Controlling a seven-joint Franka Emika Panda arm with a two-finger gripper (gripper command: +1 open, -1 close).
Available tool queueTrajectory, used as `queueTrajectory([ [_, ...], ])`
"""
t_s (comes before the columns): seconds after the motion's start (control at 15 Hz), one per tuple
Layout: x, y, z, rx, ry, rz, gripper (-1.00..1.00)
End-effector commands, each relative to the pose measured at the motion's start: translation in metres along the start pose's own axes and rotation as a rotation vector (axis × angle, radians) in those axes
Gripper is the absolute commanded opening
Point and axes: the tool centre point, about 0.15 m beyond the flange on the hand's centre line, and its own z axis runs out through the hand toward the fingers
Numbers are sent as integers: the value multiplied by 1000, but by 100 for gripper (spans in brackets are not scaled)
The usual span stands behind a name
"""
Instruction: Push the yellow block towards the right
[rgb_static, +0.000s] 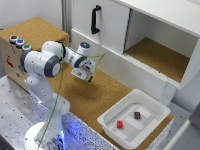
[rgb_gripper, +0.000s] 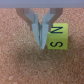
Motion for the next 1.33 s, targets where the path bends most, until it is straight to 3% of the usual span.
queueTrajectory([
  [0.0,24,10,13,76,-17,-28,-100],
  [0.73,33,48,2,2,2,11,-100],
  [1.27,23,104,-3,-49,-40,44,-100],
])
